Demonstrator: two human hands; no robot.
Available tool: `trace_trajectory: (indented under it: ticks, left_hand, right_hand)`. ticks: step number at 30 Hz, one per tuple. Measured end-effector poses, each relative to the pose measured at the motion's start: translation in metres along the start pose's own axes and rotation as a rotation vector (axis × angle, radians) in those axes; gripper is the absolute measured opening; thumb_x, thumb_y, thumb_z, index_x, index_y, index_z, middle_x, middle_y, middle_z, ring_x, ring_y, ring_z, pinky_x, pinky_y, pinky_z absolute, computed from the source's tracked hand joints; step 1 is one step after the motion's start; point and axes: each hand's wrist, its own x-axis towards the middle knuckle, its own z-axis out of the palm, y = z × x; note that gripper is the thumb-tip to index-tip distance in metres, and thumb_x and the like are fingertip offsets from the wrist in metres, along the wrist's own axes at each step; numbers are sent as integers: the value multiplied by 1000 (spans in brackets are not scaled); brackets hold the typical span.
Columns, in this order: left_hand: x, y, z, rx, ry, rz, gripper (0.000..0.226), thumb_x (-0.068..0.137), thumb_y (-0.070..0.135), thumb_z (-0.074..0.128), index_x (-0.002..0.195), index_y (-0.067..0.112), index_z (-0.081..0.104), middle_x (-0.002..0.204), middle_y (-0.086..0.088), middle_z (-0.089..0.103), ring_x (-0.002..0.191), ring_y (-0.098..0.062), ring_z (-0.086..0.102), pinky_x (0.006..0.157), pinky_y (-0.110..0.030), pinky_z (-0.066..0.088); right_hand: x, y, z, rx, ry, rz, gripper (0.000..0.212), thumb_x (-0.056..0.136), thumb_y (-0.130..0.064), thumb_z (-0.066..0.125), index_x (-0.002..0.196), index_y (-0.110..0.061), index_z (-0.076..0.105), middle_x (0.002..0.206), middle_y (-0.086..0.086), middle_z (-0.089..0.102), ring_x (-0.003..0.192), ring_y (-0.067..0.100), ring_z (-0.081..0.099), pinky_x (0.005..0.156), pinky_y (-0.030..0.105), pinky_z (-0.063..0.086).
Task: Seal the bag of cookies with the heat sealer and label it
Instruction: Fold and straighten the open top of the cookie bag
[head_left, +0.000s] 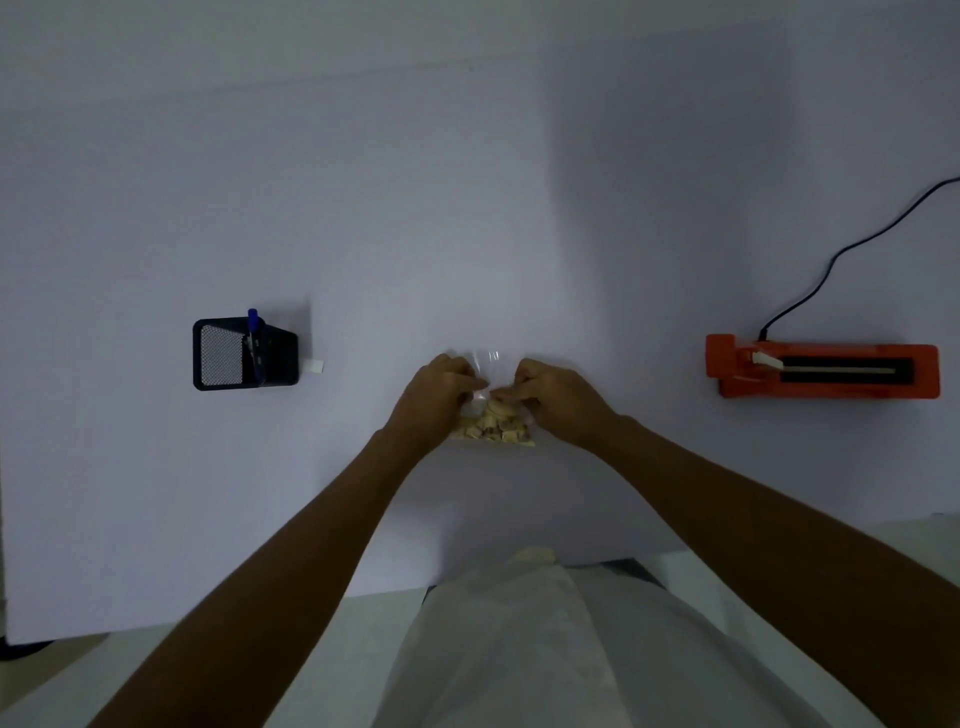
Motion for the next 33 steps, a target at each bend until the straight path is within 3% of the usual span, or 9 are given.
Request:
trace_trajectory:
  ticks: [3, 7, 10, 16, 24, 26, 28, 31, 33]
  left_hand:
    - [1, -3, -1, 88, -9, -2, 30, 79, 10, 75, 109, 17, 74, 87, -5, 67, 86, -27, 61, 66, -38, 54]
    - [0, -1, -4, 168, 28, -29, 27, 85, 12, 66, 108, 21, 74, 83, -8, 66, 78, -30, 62, 60, -37, 52]
    - [1, 0, -8, 164, 55, -74, 21, 90, 34, 60, 101, 25, 76, 84, -5, 68, 78, -25, 63, 62, -35, 51]
    - [16, 14, -12, 289, 52, -211, 41, 75, 65, 63, 81, 28, 78, 75, 1, 71, 73, -20, 61, 65, -31, 38]
    - [21, 23, -15, 311, 31, -254, 29, 66, 46, 77, 63, 18, 70, 64, 0, 65, 63, -22, 58, 59, -28, 30]
    - [21, 23, -13, 280, 37, -262, 30, 65, 44, 80, 63, 17, 68, 64, -1, 64, 61, -23, 58, 57, -29, 30]
    - [19, 24, -12, 218, 58, -273, 29, 65, 41, 81, 65, 16, 67, 67, -2, 64, 63, -24, 59, 56, -30, 36]
    - [16, 23, -10, 117, 91, -315, 31, 66, 40, 81, 70, 15, 64, 71, -2, 64, 64, -22, 59, 56, -32, 43]
    - [14, 21, -8, 56, 104, -351, 34, 67, 40, 82, 75, 14, 62, 73, -2, 64, 64, -21, 58, 56, -32, 46]
  right_hand:
    - [-3, 5, 1, -86, 76, -21, 28, 91, -13, 65, 113, -26, 74, 82, 7, 61, 71, 20, 57, 55, 31, 46]
    - [-6, 8, 3, -168, 142, -1, 30, 89, -17, 58, 114, -25, 74, 77, 6, 60, 68, 28, 60, 54, 37, 50]
    - [-6, 7, 3, -175, 165, -5, 29, 87, -14, 62, 113, -20, 74, 77, 8, 62, 68, 28, 60, 54, 37, 51]
    - [-6, 6, 0, -190, 165, -30, 29, 84, -11, 71, 112, -17, 75, 82, 9, 68, 72, 28, 65, 57, 31, 49]
    - [-8, 10, 1, -155, 144, -54, 36, 87, -9, 68, 121, -21, 69, 84, 7, 62, 74, 26, 60, 57, 32, 47]
    - [-8, 11, 1, -140, 77, -70, 29, 96, -17, 54, 118, -21, 71, 85, 7, 59, 74, 23, 56, 58, 30, 40]
    - [-7, 12, -1, -145, 51, -85, 43, 102, -34, 34, 111, -20, 73, 85, 7, 57, 74, 23, 54, 58, 30, 36]
    - [-5, 13, -4, -241, 5, -121, 29, 94, -18, 55, 114, -29, 73, 81, 6, 57, 70, 25, 55, 54, 31, 39]
    - [-4, 15, -7, -255, 25, -123, 34, 86, -12, 70, 114, -31, 73, 79, 6, 58, 68, 26, 57, 54, 30, 40]
